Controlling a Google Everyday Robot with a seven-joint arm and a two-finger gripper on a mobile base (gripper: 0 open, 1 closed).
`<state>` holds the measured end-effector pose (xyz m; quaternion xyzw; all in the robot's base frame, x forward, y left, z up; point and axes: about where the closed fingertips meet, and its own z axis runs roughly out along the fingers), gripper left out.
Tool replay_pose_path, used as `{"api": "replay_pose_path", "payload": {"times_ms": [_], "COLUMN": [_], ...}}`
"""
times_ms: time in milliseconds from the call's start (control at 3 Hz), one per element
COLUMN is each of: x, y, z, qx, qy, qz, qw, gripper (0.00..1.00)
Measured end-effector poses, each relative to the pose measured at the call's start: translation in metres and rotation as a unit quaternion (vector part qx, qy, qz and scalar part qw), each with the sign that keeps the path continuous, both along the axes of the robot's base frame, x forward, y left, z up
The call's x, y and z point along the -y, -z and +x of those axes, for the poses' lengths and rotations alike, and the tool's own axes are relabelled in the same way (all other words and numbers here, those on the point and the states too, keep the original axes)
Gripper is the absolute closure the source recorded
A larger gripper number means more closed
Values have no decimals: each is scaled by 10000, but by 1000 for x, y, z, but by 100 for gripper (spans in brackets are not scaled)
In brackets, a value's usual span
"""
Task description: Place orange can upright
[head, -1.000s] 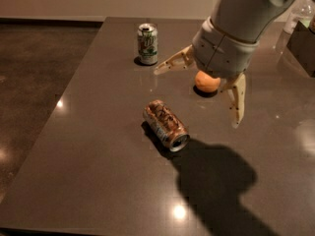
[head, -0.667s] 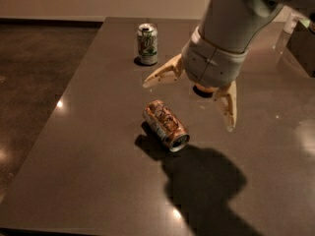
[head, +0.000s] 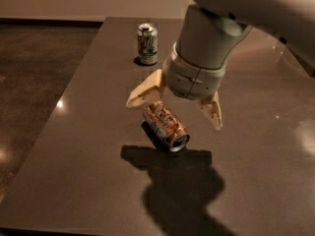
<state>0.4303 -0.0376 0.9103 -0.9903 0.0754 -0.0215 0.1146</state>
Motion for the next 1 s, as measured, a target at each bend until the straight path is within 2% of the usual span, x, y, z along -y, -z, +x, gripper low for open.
{"api": "replay_pose_path", "payload": {"times_ms": [333,667,1000], "x": [-4,-3,-3], "y": [7,11,11], "z": [12,20,21], "qx": [134,254,296], "qy": [-526,-704,-720], "qz": [-363,-624,-660], "qw": [9979,9952,9948], "gripper": [0,0,0]}}
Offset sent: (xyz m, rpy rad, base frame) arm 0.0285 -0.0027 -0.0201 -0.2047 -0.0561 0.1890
